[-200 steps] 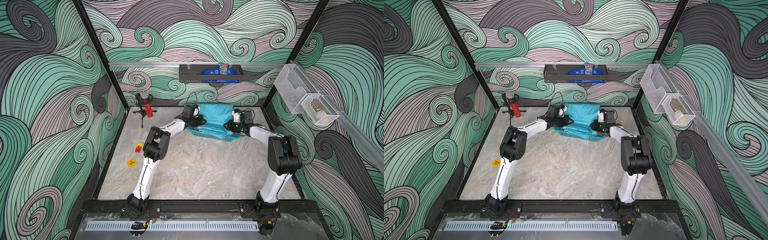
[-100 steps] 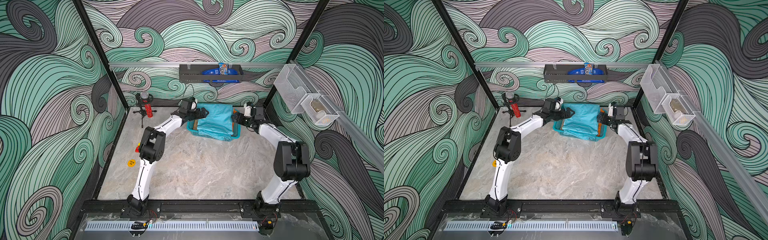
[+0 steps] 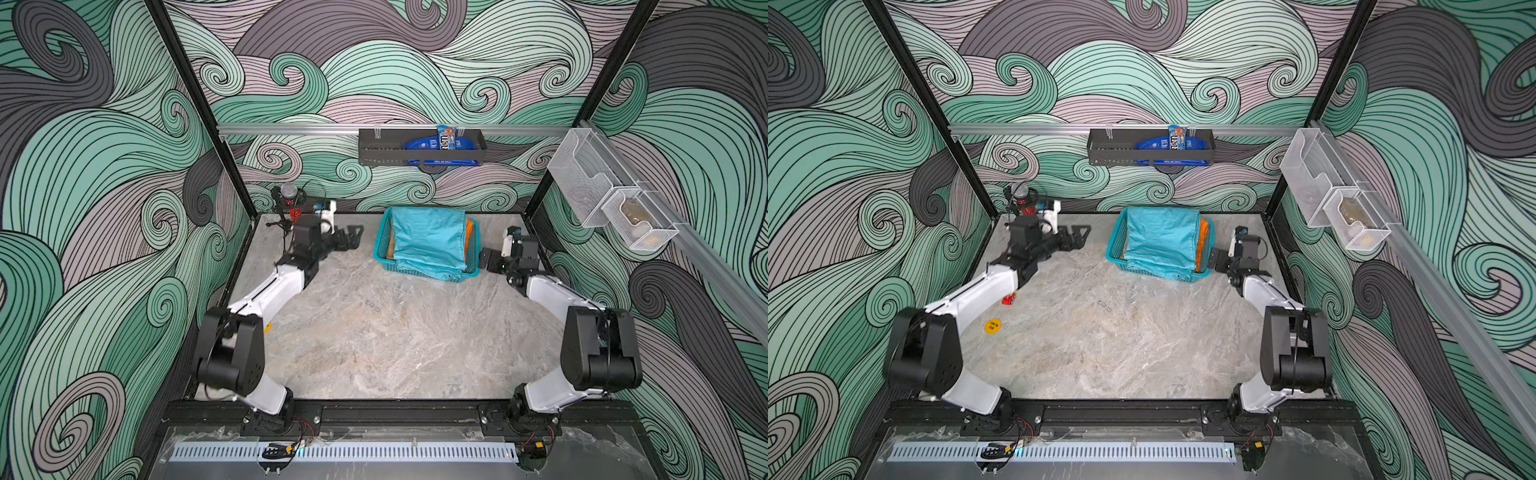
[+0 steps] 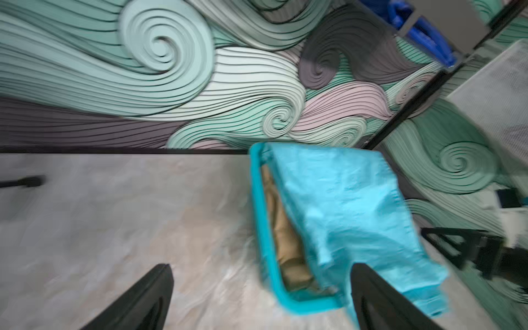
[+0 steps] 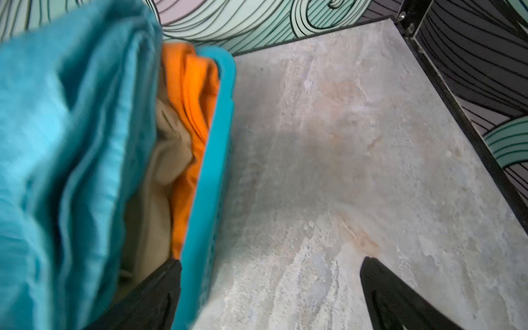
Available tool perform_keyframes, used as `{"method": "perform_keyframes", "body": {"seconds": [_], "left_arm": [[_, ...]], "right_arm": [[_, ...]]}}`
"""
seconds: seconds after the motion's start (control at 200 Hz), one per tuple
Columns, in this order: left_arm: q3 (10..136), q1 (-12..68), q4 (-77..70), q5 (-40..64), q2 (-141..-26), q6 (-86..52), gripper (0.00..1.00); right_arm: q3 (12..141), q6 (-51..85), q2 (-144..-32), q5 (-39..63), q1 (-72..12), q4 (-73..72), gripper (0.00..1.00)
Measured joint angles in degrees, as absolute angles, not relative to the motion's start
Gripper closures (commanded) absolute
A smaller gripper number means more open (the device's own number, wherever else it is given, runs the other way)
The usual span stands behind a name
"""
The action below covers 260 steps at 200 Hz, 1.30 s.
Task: Put the folded long pants in the basket
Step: Reset both arms
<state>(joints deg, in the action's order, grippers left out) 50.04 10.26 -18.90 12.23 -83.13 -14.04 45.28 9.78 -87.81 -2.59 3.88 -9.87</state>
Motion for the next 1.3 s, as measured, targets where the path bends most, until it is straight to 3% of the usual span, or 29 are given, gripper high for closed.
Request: {"method": "perform_keyframes", "body": {"seconds": [0.115,0.295,0.535,0.745,1.301], "left_arm": [[31.24,7.86,-29.74,4.84,-75.33,-7.77,0.02],[14.17,5.80,-46.89,-0.78,-74.28,-3.77,0.01],[14.04,0.95,-61.36,1.15,-83.92,-2.81,0.01],[11.31,-0.23,-73.21,4.34,-89.86,-2.35,0.01],[10.92,-0.32,-79.33,8.19,-90.26,-0.58,0.01]], "right_arm": [[33.41,8.95,-82.72,-4.12,3.95,-22.68,0.00],[20.69,7.27,-82.78,-5.65,3.95,-39.92,0.00],[8.64,3.46,-88.38,-5.32,4.03,-72.38,0.00],[10.83,1.80,-89.01,-3.07,4.14,-76.27,0.00],[11.84,0.49,-88.88,-2.44,3.84,-77.14,0.00]]}}
